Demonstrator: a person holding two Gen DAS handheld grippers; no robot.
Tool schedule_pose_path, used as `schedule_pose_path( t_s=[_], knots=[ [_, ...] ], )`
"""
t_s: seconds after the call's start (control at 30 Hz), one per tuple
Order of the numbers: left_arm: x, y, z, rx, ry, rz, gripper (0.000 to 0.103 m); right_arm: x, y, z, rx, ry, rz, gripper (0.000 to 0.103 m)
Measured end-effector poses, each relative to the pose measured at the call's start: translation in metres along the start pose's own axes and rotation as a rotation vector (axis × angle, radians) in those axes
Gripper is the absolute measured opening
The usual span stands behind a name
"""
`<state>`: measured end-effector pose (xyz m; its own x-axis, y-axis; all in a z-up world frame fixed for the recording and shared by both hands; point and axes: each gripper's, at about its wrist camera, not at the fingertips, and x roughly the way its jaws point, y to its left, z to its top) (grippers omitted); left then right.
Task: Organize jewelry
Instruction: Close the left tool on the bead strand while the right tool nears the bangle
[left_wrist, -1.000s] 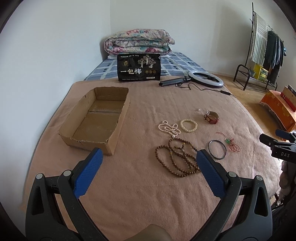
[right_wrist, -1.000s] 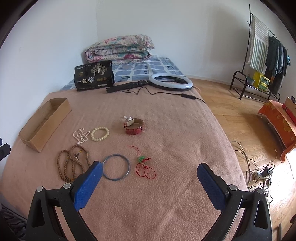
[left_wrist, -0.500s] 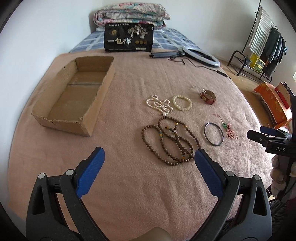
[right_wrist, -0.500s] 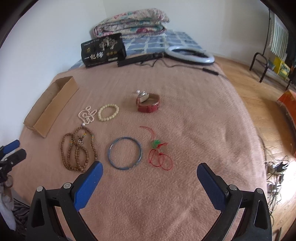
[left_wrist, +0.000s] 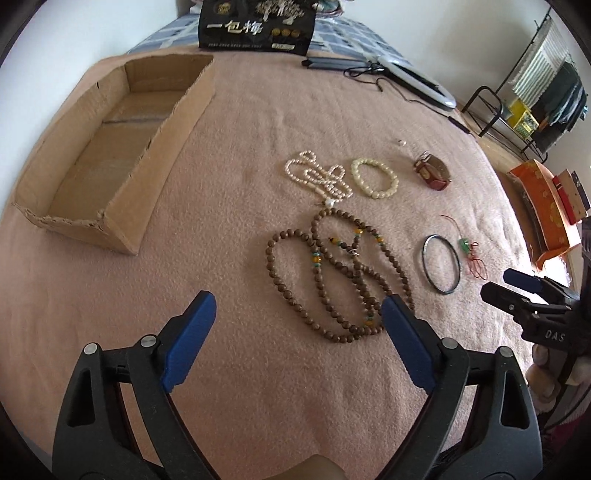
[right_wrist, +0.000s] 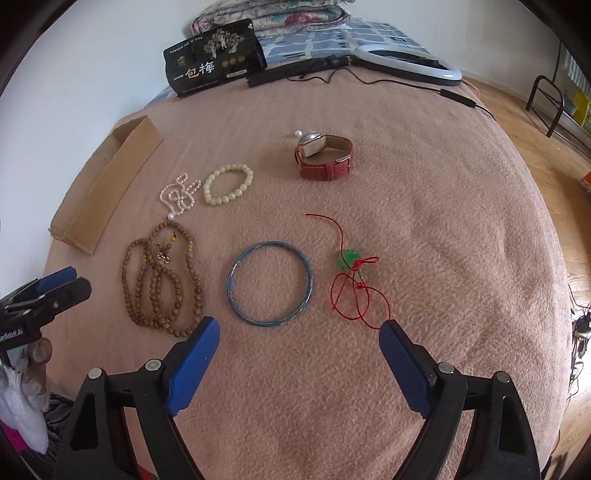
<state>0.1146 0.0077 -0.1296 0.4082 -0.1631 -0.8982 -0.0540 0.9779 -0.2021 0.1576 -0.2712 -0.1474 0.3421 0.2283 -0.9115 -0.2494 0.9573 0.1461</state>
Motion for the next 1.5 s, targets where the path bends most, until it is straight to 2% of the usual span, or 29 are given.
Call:
schedule_pose_path(
  t_s=[0.37, 0.57, 0.7, 1.0, 1.3, 1.4, 1.5],
  knots=[
    [0.041, 0.012, 0.012, -0.159, 0.085, -0.041, 0.092, 0.005, 0.001, 0.000, -0.018, 0.003, -0.012, 0.084],
    [0.051, -0.002, 0.020, -0.138, 0.097, -0.052, 0.092, 0.006, -0.001, -0.001, -0.015, 0.004, -0.012, 0.084],
    [0.061, -0.003, 0.023, -0.176, 0.122, -0.060, 0.092, 0.003, -0.003, -0.001, -0.015, -0.010, -0.015, 0.084],
    [0.069, -0.017, 0.032, -0.148, 0.099, 0.034, 0.092, 0.003, -0.010, 0.000, 0.011, -0.006, -0.012, 0.084],
    [0.073, 0.005, 0.030, -0.253, 0.135, -0.027, 0.092, 0.003, -0.009, 0.003, 0.015, -0.014, -0.010, 0.085],
    [0.075, -0.005, 0.031, -0.238, 0.135, -0.036, 0.094, 0.003, -0.007, 0.003, 0.006, -0.017, -0.014, 0.085],
    [0.077, -0.022, 0.032, -0.200, 0.127, -0.009, 0.094, 0.004, -0.007, 0.002, -0.002, -0.017, -0.026, 0.085]
  ],
)
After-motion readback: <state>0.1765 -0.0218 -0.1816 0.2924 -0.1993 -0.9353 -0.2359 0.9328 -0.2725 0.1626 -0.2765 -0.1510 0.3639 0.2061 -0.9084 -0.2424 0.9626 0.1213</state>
